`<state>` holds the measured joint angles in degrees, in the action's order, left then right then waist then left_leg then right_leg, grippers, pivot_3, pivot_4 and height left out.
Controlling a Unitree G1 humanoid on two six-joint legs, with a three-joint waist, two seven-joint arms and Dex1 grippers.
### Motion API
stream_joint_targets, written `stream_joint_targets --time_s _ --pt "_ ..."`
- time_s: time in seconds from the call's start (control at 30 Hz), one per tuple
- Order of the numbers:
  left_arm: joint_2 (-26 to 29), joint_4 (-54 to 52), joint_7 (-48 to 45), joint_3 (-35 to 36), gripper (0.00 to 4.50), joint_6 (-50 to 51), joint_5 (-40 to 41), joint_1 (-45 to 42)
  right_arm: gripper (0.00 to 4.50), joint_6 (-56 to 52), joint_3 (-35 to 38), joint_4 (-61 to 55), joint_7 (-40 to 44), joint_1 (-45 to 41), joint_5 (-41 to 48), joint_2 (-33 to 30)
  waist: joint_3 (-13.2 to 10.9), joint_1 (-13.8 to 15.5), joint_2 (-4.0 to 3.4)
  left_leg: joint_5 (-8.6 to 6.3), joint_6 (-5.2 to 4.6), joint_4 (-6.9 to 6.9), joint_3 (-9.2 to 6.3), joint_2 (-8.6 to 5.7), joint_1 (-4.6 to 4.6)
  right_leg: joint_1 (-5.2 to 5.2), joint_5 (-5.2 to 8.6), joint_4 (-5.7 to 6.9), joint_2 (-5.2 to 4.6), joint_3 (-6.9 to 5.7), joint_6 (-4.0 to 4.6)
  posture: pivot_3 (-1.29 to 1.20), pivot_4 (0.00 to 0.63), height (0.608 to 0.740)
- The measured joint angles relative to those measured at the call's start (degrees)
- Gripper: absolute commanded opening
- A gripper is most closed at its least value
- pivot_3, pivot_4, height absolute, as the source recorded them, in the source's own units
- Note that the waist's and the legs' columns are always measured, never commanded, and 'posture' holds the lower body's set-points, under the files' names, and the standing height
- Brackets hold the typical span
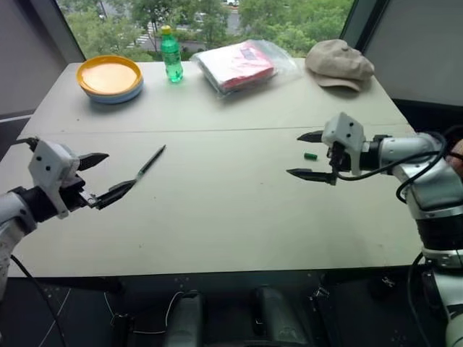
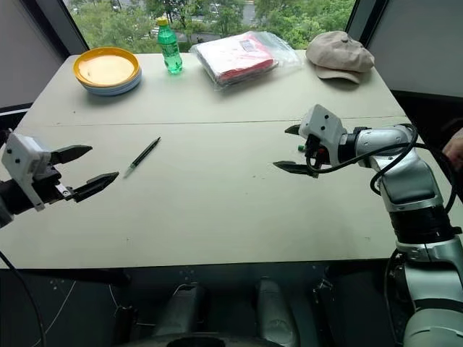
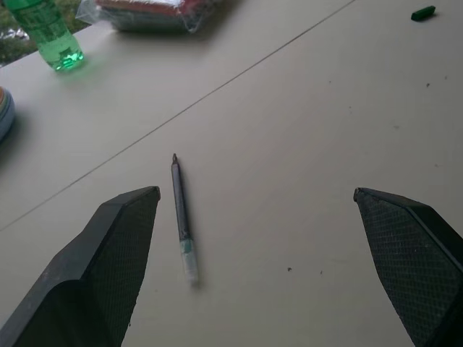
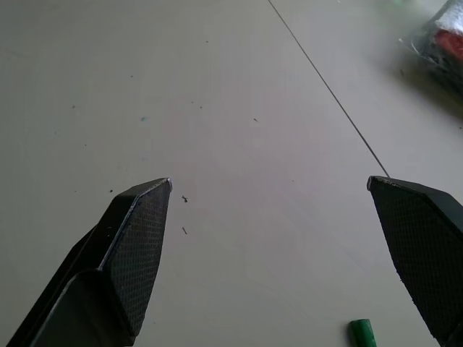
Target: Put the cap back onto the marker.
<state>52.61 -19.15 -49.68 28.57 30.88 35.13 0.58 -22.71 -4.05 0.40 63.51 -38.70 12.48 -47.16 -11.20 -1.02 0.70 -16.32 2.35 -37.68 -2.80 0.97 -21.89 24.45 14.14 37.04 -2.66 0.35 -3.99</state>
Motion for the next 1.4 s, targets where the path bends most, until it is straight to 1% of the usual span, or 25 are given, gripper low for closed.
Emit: stream_joint_targets --time_s 0.3,0.97,1.03,1.1,1.23,1.33,1.4 --pt "0.0 0.0 0.2 0.4 4.50 1.4 1.2 -1.7 4.47 0.0 0.0 0.0 -0.4 -0.3 0.0 1.0 0.0 0.2 0.00 0.00 0.00 -0.03 0.00 -0.01 -0.14 0.09 -0.06 -0.01 -0.02 -0.01 -0.09 0.00 0.150 0.740" --pt "-0.1 0.3 1.3 -0.3 4.50 1.3 0.2 -1.5 4.47 0.0 -0.2 0.0 -0.4 -0.3 -0.5 1.1 0.0 0.1 0.00 0.00 0.00 -0.04 0.00 0.00 -0.15 0.11 -0.07 0.01 -0.01 -0.01 -0.11 0.00 0.150 0.740" --pt "-0.4 0.5 1.4 -0.4 4.50 1.3 0.0 -1.5 4.47 -0.1 -0.2 -0.1 -0.4 -0.3 -0.5 1.1 0.0 0.1 0.00 0.00 0.00 -0.04 0.00 0.00 -0.15 0.11 -0.07 0.01 -0.01 -0.01 -0.11 0.00 0.150 0.740" --pt "-1.9 1.5 2.4 -0.7 4.50 1.3 0.0 -2.7 4.47 -0.4 -0.2 -0.4 -0.4 -0.1 -0.4 1.1 0.0 0.1 0.00 0.00 0.00 -0.05 0.00 -0.01 -0.15 0.11 -0.07 0.03 -0.02 -0.01 -0.11 0.00 0.150 0.740" --pt "-7.8 8.4 6.3 -1.2 4.50 1.1 0.1 -7.5 4.47 -1.2 -0.2 -2.1 -1.0 0.6 -0.3 1.4 0.0 0.3 0.00 0.00 0.00 -0.16 -0.02 -0.01 -0.18 0.10 -0.08 0.08 -0.01 -0.02 -0.13 0.00 0.150 0.740" --pt "-11.1 18.4 9.3 -3.9 4.50 -0.6 -3.1 -11.9 4.47 -2.4 -0.3 -3.5 -1.3 1.2 0.1 2.2 0.0 0.3 0.01 0.00 0.00 -0.24 -0.05 -0.01 -0.20 0.08 -0.09 0.12 -0.01 -0.05 -0.14 0.00 0.150 0.740" --pt "-12.5 25.9 10.2 -6.8 4.50 -3.0 -6.3 -15.0 4.47 -3.0 -0.6 -3.9 -1.3 1.6 0.2 2.7 0.0 0.3 0.02 0.00 0.00 -0.29 -0.07 -0.02 -0.25 0.08 -0.09 0.13 -0.01 -0.08 -0.15 0.00 0.150 0.740"
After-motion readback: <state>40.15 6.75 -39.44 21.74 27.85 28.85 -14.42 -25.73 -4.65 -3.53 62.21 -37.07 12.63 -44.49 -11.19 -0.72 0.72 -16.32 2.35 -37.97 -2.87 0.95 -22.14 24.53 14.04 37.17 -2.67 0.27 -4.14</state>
